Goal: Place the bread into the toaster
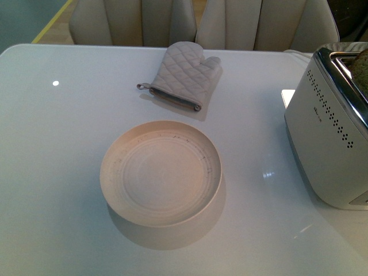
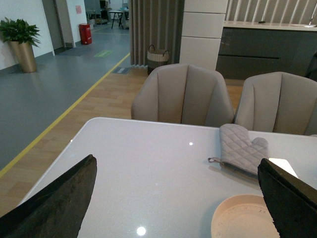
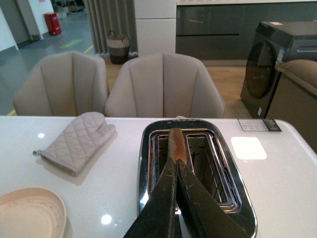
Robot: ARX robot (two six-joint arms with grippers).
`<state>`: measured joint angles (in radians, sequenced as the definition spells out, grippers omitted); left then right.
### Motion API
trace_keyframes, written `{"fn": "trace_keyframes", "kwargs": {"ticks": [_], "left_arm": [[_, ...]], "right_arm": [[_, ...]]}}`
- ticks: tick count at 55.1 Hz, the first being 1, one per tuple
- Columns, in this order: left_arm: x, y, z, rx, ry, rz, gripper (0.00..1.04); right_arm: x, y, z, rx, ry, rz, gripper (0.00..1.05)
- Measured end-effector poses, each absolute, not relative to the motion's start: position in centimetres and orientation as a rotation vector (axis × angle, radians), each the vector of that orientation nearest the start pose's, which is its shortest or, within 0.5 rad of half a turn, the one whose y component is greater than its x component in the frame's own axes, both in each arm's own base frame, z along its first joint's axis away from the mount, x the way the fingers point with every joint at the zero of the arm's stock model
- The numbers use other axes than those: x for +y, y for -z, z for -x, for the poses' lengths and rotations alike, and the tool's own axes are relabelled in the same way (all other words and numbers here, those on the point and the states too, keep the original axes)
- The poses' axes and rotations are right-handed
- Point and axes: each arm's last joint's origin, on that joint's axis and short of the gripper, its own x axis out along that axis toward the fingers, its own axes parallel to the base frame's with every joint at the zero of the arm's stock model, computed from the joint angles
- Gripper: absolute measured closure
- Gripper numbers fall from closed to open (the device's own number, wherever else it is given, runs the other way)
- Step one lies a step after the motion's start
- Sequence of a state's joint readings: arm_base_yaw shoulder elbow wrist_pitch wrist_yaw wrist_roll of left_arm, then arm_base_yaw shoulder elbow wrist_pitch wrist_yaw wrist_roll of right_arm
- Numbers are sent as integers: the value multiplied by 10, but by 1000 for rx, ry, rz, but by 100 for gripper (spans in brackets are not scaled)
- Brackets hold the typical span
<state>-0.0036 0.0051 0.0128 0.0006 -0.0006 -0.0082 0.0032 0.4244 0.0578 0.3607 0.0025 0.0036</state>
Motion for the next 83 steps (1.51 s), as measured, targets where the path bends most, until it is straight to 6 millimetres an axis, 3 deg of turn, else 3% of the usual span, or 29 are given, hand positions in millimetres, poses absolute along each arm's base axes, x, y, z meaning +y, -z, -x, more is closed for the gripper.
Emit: {"fn": "trace_keyframes", "kwargs": {"ticks": [63,83], "left_arm": [[0,-168,-97,-8,3,8,7],[0,-168,-97,-8,3,8,7]], "right_arm": [[0,-170,-97,-16,-3,-3,103],[0,-170,-97,-16,-3,-3,36]]}}
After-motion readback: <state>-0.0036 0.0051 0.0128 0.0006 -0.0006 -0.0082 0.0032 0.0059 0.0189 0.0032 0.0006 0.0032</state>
